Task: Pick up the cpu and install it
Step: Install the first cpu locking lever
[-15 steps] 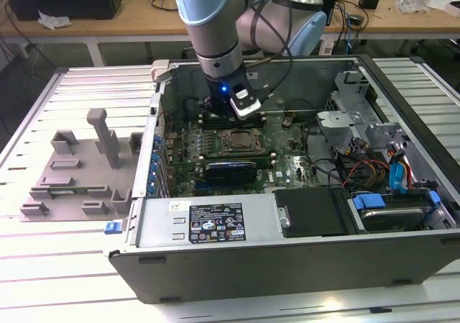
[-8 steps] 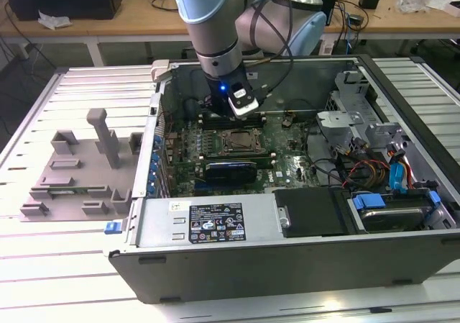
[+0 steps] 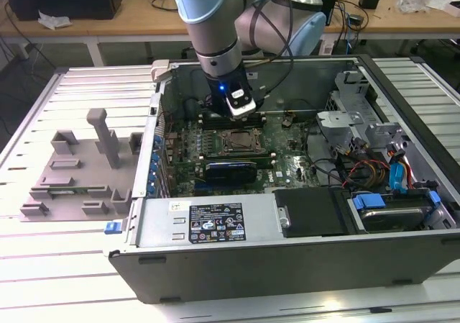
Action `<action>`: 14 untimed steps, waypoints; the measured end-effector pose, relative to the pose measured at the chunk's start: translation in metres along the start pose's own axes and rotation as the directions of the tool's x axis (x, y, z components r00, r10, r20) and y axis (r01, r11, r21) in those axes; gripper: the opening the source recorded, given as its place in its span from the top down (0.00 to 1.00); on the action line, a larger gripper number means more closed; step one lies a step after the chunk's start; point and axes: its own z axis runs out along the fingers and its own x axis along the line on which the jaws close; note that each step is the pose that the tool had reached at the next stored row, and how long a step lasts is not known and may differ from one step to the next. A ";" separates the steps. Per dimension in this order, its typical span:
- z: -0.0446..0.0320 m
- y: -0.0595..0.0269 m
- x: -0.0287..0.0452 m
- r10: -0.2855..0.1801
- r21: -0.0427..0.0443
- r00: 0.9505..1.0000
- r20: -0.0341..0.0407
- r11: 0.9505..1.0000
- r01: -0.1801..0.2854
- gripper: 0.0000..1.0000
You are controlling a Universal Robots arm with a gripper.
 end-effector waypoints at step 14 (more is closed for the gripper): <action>0.0036 0.0031 0.0017 0.101 0.026 0.995 0.023 0.994 -0.102 0.89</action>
